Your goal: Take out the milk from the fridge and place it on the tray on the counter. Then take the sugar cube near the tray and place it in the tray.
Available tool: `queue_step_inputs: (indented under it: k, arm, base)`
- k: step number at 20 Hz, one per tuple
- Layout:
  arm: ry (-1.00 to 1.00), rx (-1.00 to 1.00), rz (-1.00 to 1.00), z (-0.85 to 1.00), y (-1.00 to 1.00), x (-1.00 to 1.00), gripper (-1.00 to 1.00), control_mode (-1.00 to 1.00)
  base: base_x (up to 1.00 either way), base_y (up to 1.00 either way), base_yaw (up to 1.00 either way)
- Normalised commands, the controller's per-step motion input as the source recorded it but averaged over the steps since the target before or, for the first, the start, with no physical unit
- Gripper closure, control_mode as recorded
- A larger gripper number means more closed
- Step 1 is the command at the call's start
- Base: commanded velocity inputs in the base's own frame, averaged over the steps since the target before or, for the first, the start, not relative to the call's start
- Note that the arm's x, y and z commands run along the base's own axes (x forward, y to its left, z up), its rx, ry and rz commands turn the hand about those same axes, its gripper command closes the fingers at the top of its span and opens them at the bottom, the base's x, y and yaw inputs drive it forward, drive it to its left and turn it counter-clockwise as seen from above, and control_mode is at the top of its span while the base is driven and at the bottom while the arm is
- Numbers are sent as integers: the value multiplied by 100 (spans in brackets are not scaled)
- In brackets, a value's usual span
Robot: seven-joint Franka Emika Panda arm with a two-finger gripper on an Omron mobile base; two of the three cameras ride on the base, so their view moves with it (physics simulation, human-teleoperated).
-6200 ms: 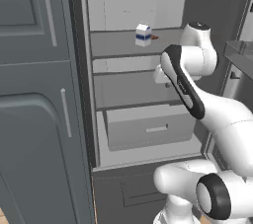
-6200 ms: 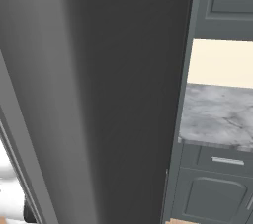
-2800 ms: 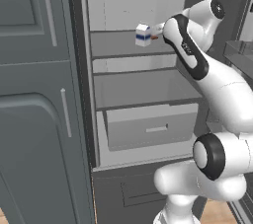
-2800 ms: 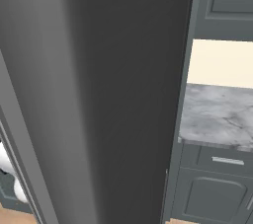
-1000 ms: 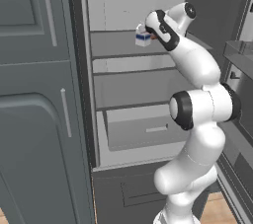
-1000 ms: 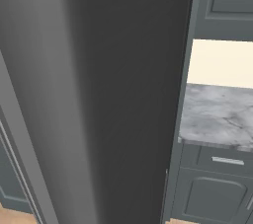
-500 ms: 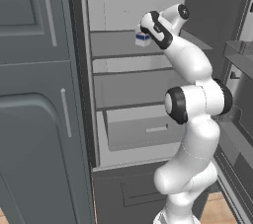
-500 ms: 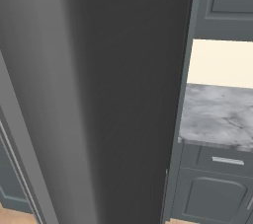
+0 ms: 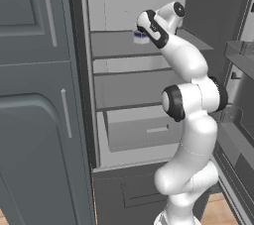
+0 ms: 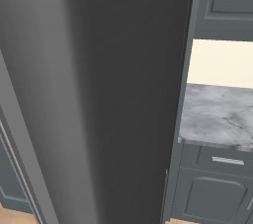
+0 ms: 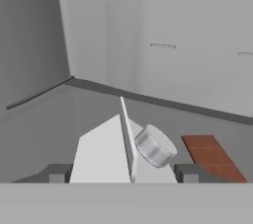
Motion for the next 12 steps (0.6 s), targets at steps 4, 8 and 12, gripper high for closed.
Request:
queue_step_inputs:
  k: [4,8,12]
  arm:
    - [-2,0,0,0,18,-44,100,-100]
    - [-15,0,-3,0,10,-100,100,-100]
    - [-25,0,-7,-1,4,-100,100,-100]
  base:
    - [0,0,0]
    - [0,0,0]
    - [0,0,0]
